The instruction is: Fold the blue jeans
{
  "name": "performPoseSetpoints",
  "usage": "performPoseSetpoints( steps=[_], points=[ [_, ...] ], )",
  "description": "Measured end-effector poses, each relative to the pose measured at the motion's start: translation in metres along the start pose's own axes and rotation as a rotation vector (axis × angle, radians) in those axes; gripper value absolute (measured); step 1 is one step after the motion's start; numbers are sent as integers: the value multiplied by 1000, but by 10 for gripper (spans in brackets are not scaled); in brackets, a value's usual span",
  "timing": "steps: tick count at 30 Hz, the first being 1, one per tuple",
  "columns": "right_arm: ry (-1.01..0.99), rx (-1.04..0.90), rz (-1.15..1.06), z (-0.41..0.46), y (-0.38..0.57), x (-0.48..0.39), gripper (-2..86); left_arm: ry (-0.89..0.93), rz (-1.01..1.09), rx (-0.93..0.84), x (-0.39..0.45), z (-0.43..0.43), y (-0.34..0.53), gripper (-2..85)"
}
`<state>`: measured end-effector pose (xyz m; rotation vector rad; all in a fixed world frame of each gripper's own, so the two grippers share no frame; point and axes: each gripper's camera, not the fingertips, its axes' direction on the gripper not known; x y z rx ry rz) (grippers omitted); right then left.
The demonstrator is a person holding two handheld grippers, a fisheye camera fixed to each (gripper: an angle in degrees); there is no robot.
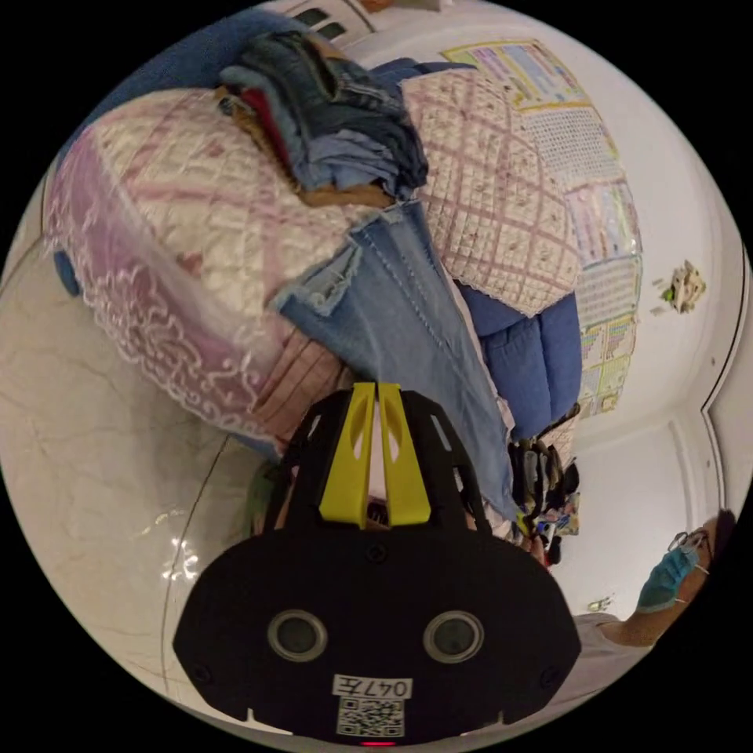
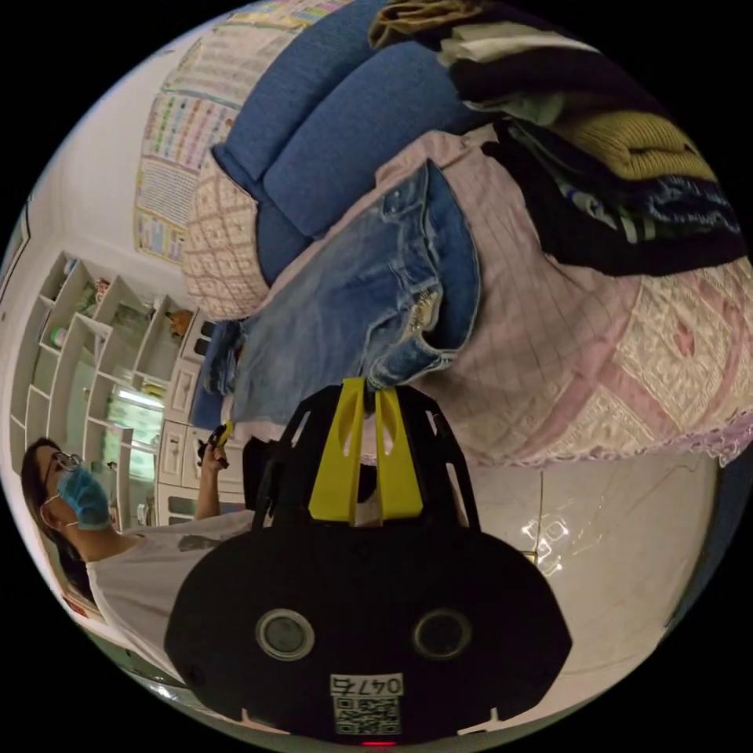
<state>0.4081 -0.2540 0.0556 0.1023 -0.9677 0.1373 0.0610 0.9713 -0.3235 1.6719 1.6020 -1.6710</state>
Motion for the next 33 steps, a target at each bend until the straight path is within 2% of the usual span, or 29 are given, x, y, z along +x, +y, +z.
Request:
performPoseSetpoints(
  steps=[4, 12, 17, 21, 24, 28, 31, 33],
  points=[
    [-71, 32, 23, -1, 7, 5, -2, 31, 40, 8, -4, 6, 14, -10],
    [29, 16, -35, 9, 16, -19, -3, 12, 143, 12, -3, 24, 58, -10],
    [28, -49, 43, 41, 15, 3, 3, -162, 137, -55, -28, 70, 104, -9],
    [50, -14, 64, 47, 26, -4, 15, -293, 167, -17, -33, 82, 146, -10],
    [124, 2, 84, 43, 41, -16, 12, -462, 214, 10, -22, 89, 189, -10],
    [332, 71, 61, 37, 63, -55, -6, -606, 460, 84, 31, 114, 263, -10],
    [545, 170, 7, 43, 69, -94, -11, -727, 658, 77, 68, 157, 311, -9],
    [616, 215, -66, 56, 67, -117, -10, -779, 758, 69, 86, 187, 337, -9]
  ],
)
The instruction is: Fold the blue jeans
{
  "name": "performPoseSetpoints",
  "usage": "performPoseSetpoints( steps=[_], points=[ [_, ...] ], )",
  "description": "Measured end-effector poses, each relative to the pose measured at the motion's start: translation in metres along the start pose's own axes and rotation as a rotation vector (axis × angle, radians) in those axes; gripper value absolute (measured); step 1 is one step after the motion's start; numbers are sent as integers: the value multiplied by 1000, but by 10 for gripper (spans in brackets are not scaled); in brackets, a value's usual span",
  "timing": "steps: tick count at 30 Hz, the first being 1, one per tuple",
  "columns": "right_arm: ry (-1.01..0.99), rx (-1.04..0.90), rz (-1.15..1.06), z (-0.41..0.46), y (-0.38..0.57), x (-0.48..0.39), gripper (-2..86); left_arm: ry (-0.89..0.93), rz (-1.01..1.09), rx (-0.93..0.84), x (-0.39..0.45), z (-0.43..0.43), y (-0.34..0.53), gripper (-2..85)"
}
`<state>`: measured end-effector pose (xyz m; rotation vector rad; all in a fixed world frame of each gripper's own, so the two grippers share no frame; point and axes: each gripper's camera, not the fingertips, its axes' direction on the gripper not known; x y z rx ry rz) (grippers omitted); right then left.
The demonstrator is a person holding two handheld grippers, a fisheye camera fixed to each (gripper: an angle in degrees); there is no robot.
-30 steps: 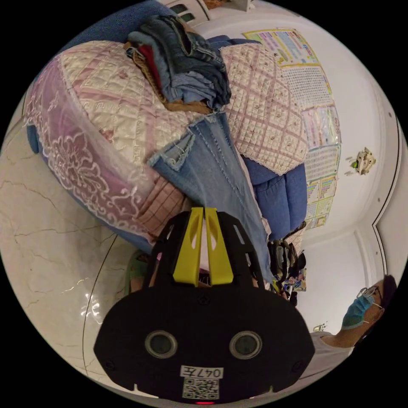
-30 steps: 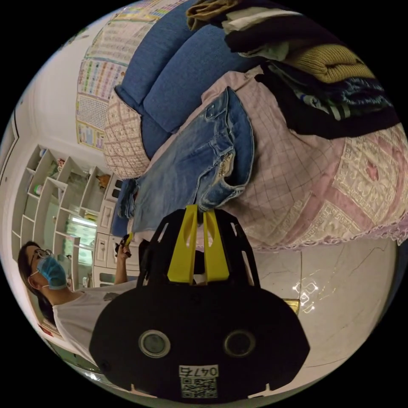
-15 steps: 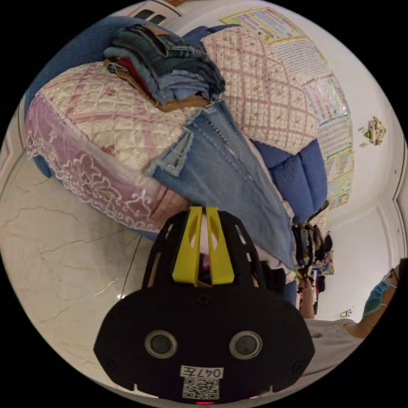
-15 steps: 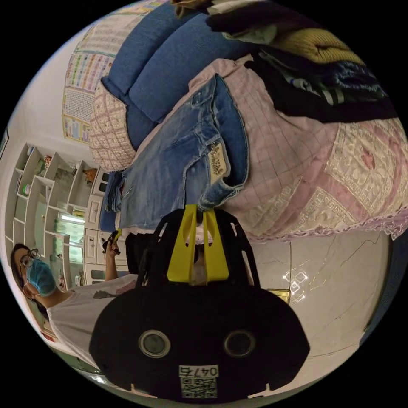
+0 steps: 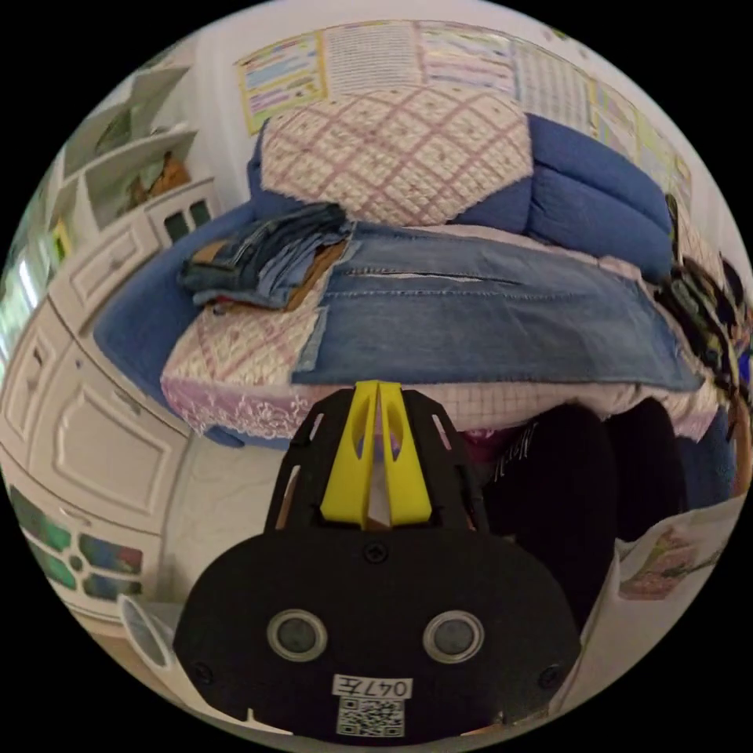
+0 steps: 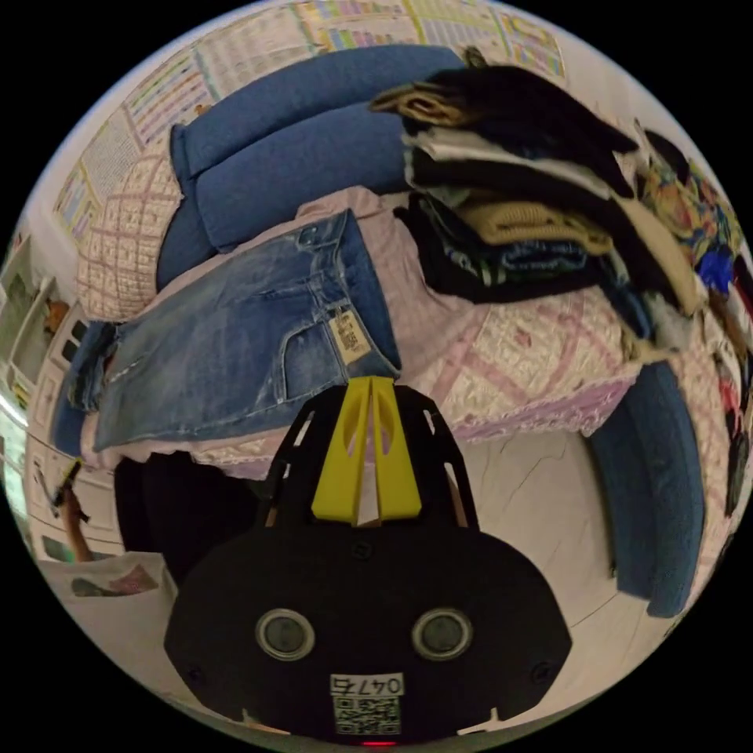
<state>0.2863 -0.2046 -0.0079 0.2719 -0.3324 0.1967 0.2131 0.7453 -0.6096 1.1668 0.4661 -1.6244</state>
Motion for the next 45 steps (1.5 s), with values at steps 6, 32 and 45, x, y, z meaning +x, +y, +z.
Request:
performPoseSetpoints(
  steps=[6, 32, 45],
  points=[
    [50, 77, -229, 29, -24, -65, -1, 323, 133, 69, 126, 23, 16, -9],
    [-49, -121, -215, 77, -11, -145, -5, 348, 412, -94, 381, 120, 139, -10],
    [-98, 319, 6, 13, 72, -188, -12, 381, 357, -16, 386, 132, 179, -9]
  ],
)
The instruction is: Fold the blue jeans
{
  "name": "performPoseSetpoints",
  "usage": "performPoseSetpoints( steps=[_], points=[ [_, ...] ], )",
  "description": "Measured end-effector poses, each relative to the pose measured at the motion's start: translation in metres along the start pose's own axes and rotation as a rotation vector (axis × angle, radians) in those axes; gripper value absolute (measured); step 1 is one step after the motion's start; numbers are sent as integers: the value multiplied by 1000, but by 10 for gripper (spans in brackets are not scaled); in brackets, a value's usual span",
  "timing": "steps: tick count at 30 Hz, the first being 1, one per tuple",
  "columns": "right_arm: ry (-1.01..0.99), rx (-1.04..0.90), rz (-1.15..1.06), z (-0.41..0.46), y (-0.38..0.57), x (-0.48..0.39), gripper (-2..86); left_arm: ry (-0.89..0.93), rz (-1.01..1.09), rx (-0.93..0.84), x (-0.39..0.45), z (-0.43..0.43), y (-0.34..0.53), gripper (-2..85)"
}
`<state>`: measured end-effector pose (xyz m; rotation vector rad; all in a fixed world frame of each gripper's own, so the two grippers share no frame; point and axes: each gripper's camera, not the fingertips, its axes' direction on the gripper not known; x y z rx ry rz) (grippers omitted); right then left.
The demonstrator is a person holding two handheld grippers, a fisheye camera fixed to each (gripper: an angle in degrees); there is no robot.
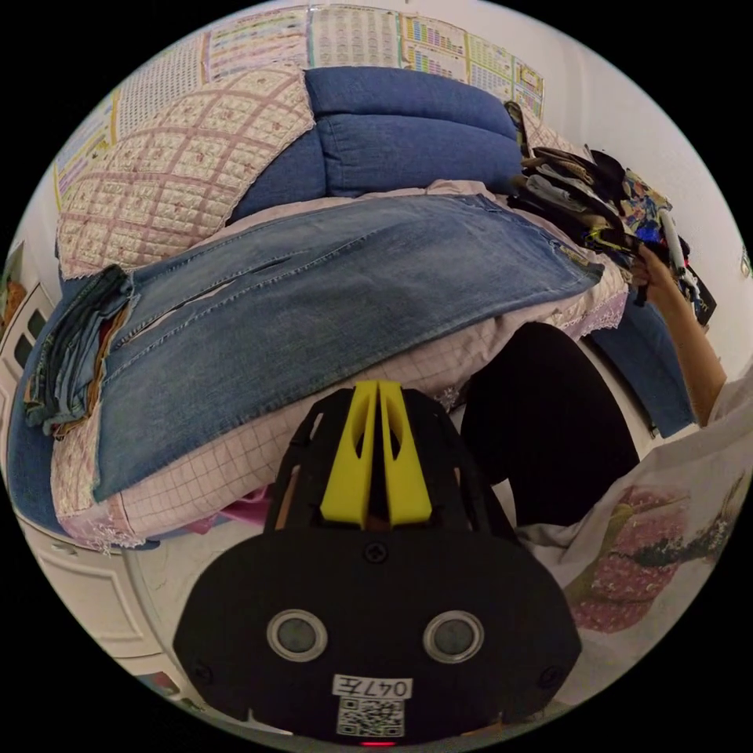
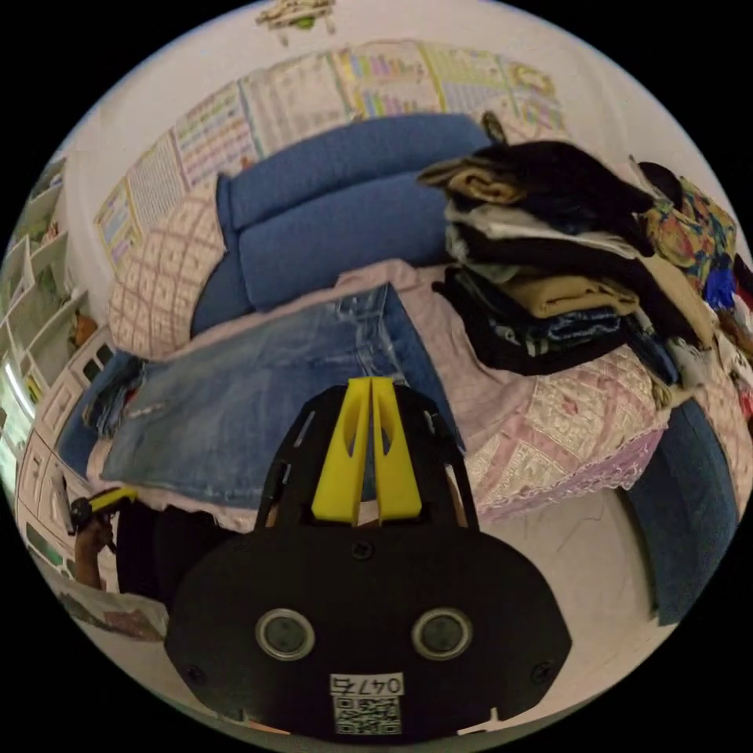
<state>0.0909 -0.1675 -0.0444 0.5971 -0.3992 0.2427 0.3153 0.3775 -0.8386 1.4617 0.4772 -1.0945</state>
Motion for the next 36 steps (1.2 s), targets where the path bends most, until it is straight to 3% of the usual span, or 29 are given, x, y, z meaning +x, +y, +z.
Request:
performPoseSetpoints(
  steps=[3, 10, 13, 21, 26, 33, 36],
  points=[
    [-36, 97, -53, -10, 34, -46, -11, -20, 15, 23, 2, 0, 8, -8],
    [77, -188, -387, 56, 79, -176, 2, 21, -4, 45, -12, -4, 22, -8],
    [69, -145, -450, 59, 82, -210, 0, 27, -6, 58, -18, -7, 27, -8],
    [10, -221, -465, 93, 106, -250, -4, 24, -1, 69, -39, -18, 34, -8],
    [-63, -238, -288, 115, 129, -248, -11, 26, -10, 69, -60, -29, 35, -8],
    [-31, -247, -341, 123, 142, -270, -12, -63, 23, 84, -79, -54, 37, -9],
    [-11, -228, -368, 126, 150, -279, -12, -76, -60, 151, -109, -78, 44, -9]
  ],
)
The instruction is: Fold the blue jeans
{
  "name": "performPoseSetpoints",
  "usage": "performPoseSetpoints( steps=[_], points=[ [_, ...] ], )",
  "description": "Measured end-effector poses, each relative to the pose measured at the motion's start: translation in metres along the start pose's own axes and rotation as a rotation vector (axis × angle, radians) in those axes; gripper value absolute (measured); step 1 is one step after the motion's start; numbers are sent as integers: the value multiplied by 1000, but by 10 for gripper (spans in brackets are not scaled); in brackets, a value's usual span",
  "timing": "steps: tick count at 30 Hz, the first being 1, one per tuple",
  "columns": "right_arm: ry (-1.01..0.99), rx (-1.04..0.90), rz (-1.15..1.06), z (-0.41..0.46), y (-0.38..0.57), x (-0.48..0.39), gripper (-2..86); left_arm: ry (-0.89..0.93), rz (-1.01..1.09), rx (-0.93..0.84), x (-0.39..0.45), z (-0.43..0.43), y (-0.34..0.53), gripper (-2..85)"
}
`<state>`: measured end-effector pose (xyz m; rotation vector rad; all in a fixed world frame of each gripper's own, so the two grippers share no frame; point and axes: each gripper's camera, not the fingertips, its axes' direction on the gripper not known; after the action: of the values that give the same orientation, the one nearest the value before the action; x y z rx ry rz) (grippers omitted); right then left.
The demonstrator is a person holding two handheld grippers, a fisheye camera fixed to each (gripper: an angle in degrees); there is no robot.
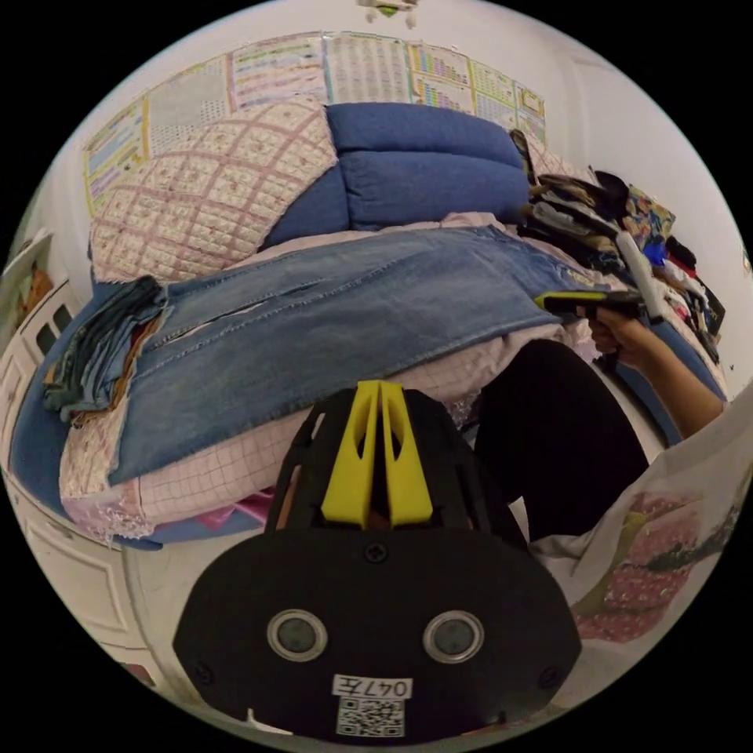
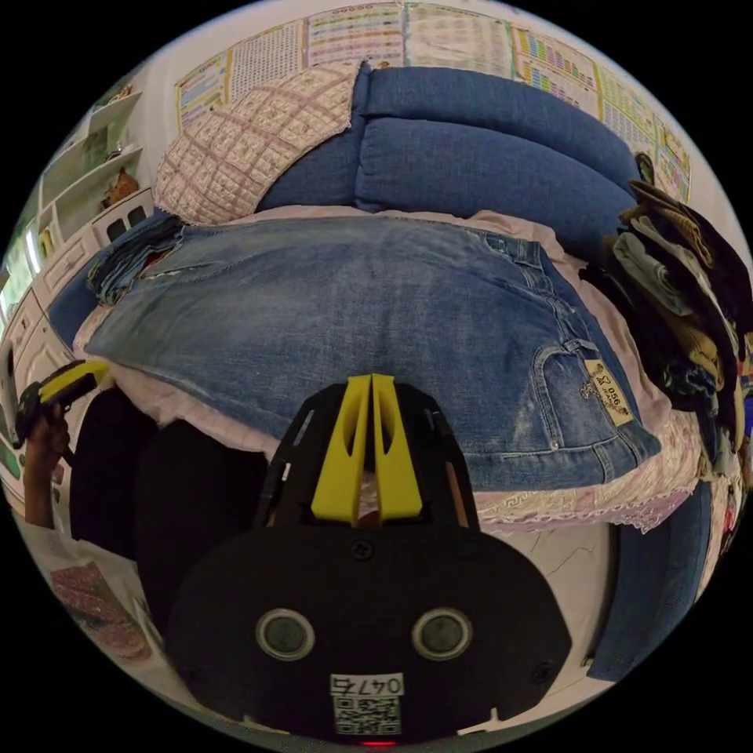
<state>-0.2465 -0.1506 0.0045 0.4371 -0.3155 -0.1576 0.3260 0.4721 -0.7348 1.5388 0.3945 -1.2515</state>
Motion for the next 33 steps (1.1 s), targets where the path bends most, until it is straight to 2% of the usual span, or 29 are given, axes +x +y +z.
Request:
performPoseSetpoints(
  steps=[5, 13, 18, 23, 27, 33],
  points=[
    [26, -3, -21, 7, 2, -17, -12, -132, -207, 74, -92, -41, 3, -8],
    [24, -7, -9, 13, 5, -29, -12, -238, -334, 18, -200, -42, -8, -8],
    [18, -6, -6, 16, 7, -34, -12, -323, -411, -138, -247, -32, 2, -8],
    [-3, -3, 4, 17, 8, -35, -12, -387, -579, -78, -289, -68, 14, -10],
    [-11, 4, 17, 17, 10, -36, -12, -299, -544, 15, -297, -86, 8, -10],
    [-12, 3, 19, 15, 11, -36, -12, -337, -523, -104, -310, -80, -7, -10]
  ],
)
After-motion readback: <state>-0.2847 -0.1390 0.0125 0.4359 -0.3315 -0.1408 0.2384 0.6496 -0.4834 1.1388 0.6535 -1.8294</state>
